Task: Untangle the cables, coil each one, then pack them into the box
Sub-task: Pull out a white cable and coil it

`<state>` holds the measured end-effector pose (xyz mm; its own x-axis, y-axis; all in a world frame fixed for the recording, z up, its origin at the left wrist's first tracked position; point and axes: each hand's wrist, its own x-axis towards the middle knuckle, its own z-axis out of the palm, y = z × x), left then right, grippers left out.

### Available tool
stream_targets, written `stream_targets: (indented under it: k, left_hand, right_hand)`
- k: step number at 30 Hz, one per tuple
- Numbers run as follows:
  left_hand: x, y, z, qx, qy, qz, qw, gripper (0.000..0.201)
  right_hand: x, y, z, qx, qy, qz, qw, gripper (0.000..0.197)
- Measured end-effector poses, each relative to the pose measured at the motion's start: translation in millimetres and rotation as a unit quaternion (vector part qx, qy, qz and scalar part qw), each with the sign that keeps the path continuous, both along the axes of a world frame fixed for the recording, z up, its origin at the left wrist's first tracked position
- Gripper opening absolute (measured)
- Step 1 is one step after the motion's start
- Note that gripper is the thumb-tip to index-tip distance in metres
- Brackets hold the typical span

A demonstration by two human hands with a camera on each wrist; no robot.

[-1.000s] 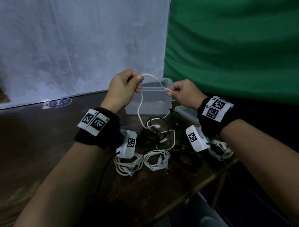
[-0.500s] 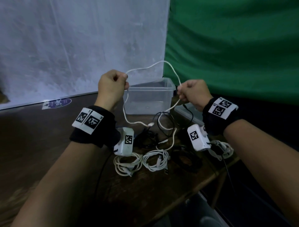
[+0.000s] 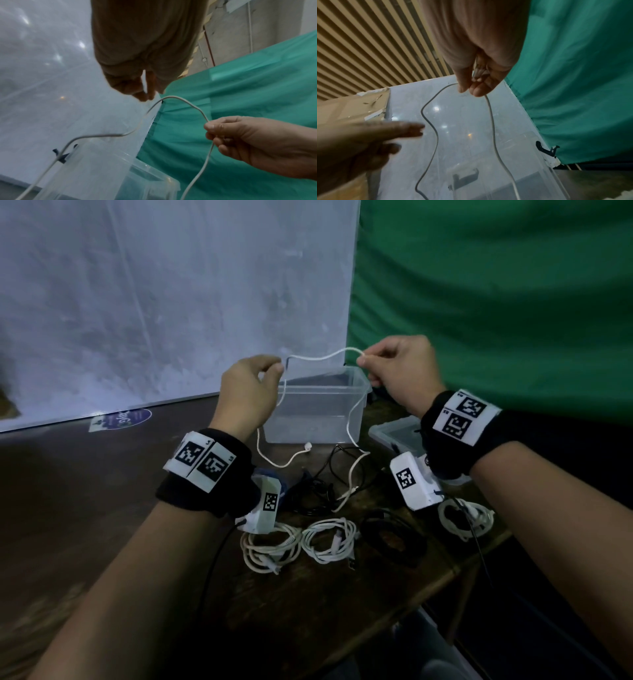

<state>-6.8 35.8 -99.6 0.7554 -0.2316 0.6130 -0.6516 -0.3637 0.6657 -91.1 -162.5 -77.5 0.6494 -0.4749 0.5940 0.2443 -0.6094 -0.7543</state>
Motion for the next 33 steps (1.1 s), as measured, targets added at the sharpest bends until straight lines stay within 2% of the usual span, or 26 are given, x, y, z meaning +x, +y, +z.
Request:
stream_targets:
  k: [2,4,7,9,11,15,20,23,25,29,33]
  left_hand:
    - [-3.7,-4.2,2.8,-0.026,-0.03,-0.05,0.998,0.031]
    - [-6.6,-10.0,0.7,-0.005,-0.02,-0.094,0.995,0.033]
    - [-6.9,-14.5,-5.1,0.048,-0.014,-0.114,0.992,0.021]
    - [-7.6,-13.4,-5.9,0.048,0.004,-0.134,0.99,0.017]
    - [-10.0,-11.6,-1.6,-0.006,0.031,-0.162,0.986,0.019]
    - [-12.6,-5.0,13.5,-0.178,0.068,-0.188,0.964,0.023]
    - [-9.1,6.3,20.9,-0.285,0.057,-0.174,0.941,0.024]
    - [-2.4,8.1,21.7,-0.339,0.075,-0.151,0.925,0.024]
    - [-0.2,7.2,20.7,-0.345,0.089,-0.141,0.924,0.023]
    - [2.1,3.1,15.1,-0.279,0.112,-0.132,0.945,0.023]
    - [5.5,1.5,9.0,-0.222,0.159,-0.115,0.955,0.024]
  right_hand:
    - [0.0,4.6,-3.2,-0.034,0.022,0.005,0.999,0.015]
    - [0.9,10.6,-5.9,-0.069,0.034,0.018,0.997,0.01]
    - [4.5,17.1,-8.4,-0.115,0.024,0.028,0.993,0.004]
    - [7.1,16.9,-10.3,-0.131,0.03,0.029,0.99,0.005]
    - [8.6,14.0,-13.4,-0.145,0.064,0.032,0.987,0.006]
    - [10.2,4.1,-26.2,-0.144,0.164,0.034,0.975,0.009]
    - [11.9,-8.3,-42.8,-0.119,0.263,0.038,0.957,0.014]
    - [11.6,-15.4,-45.2,-0.111,0.321,0.023,0.94,0.024]
    - [10.2,-13.8,-41.6,-0.082,0.306,0.015,0.948,0.024]
    - [10.7,-10.4,-25.2,0.057,0.166,0.02,0.984,0.024]
    - [9.5,-7.6,-3.8,0.121,0.06,0.031,0.99,0.024]
